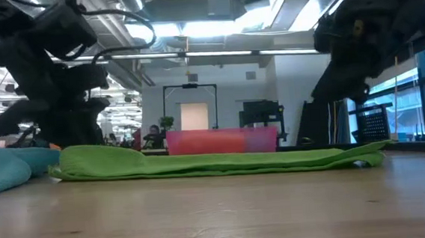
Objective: Roll microfiber towels into tight, uniform cylinder then place into a basket
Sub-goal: Roll the green microfiber cloth
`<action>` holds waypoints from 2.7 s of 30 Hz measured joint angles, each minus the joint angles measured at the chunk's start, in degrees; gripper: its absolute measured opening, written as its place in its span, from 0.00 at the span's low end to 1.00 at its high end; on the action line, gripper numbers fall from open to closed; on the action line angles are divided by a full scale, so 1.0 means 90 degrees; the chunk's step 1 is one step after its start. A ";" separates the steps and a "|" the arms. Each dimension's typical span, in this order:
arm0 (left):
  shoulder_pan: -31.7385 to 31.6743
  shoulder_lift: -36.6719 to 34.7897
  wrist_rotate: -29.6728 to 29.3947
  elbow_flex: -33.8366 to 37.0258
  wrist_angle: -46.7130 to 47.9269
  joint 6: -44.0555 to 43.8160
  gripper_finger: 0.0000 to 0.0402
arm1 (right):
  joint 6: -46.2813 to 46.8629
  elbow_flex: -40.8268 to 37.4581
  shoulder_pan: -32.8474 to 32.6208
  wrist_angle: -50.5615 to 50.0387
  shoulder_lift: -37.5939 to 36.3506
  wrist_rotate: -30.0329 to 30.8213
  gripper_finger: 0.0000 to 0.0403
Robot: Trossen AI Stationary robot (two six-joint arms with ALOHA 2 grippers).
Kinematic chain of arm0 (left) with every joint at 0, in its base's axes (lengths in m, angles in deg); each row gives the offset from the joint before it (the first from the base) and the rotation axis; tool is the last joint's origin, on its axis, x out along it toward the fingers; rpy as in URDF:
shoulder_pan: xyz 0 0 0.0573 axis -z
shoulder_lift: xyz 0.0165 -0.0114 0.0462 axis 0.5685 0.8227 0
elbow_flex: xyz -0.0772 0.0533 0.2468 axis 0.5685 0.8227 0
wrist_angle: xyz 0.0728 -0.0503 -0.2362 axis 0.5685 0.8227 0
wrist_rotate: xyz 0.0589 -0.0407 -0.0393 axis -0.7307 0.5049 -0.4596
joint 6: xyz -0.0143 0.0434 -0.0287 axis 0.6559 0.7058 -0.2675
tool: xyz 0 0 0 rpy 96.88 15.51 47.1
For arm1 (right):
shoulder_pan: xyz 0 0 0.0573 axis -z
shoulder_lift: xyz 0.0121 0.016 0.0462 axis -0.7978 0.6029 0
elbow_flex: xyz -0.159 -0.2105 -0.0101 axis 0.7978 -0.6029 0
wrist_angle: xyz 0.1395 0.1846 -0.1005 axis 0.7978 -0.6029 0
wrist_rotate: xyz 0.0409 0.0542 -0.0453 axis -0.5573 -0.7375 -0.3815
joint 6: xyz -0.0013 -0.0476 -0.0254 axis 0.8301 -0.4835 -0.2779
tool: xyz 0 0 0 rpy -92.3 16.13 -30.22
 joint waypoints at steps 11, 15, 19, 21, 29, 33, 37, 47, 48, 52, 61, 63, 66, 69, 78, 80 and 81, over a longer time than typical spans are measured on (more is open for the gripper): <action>0.0436 0.0634 -0.0597 -0.0017 -0.0296 0.0771 0.27 | -0.0668 0.0003 0.0417 0.1041 0.1197 -0.0016 0.24; 0.0541 0.0634 -0.1054 -0.0015 -0.0251 0.0837 0.27 | -0.0671 0.0005 0.0555 0.1074 0.1505 -0.0077 0.24; 0.0541 0.0634 -0.1238 -0.0012 -0.0245 0.1079 0.26 | -0.0671 0.0004 0.0654 0.1066 0.1816 -0.0122 0.24; 0.0541 0.0634 -0.1347 -0.0012 -0.0245 0.1107 0.22 | -0.0673 0.0005 0.0688 0.1060 0.1976 -0.0126 0.24; 0.0539 0.0634 -0.1679 -0.0007 -0.0242 0.1076 0.01 | -0.0675 0.0035 0.0700 0.1156 0.2484 -0.0108 0.24; 0.0515 0.0634 -0.2069 -0.0007 -0.0180 0.1074 0.00 | -0.0678 0.0039 0.0700 0.1139 0.2576 -0.0098 0.24; 0.0328 0.0634 -0.2234 -0.0005 -0.0176 0.1053 0.00 | -0.0680 0.0036 0.0700 0.1065 0.2579 -0.0097 0.24; -0.0322 0.0632 -0.2402 -0.0006 -0.0133 0.0879 0.00 | -0.0692 0.0056 0.0700 0.0649 0.2569 -0.0094 0.24; -0.0357 0.0632 -0.2404 -0.0007 -0.0133 0.0879 0.00 | -0.0693 0.0056 0.0700 0.0645 0.2569 -0.0100 0.24; -0.0408 0.0612 -0.2404 -0.0005 -0.0126 0.0819 0.00 | -0.0785 0.0056 0.0702 0.0636 0.2569 -0.0190 0.24; -0.0359 -0.0244 -0.2318 -0.0002 -0.0005 0.0749 0.01 | -0.0963 0.0324 0.0688 0.0225 0.2493 -0.0746 0.24; -0.0388 -0.0394 -0.2320 -0.0002 0.0024 0.0751 0.01 | -0.1106 0.0449 0.0690 0.0095 0.2431 -0.0786 0.24; -0.0452 -0.0566 -0.2355 -0.0002 0.0139 0.0747 0.03 | -0.1291 0.0707 0.0688 -0.0354 0.2433 -0.0763 0.24; -0.0532 -0.0621 -0.2353 -0.0002 0.0246 0.0738 0.06 | -0.1437 0.0919 0.0685 -0.0961 0.2447 -0.0520 0.24; -0.0626 -0.0638 -0.2201 -0.0002 0.0023 0.0709 0.16 | -0.1631 0.1154 0.0688 -0.1674 0.2440 -0.0133 0.24; -0.0566 -0.0638 -0.1826 -0.0002 -0.0282 0.0682 0.17 | -0.1666 0.1276 0.0690 -0.1761 0.2451 -0.0173 0.24; -0.0528 -0.0638 -0.1615 -0.0002 -0.0449 0.0615 0.17 | -0.1684 0.1365 0.0690 -0.1834 0.2456 -0.0175 0.24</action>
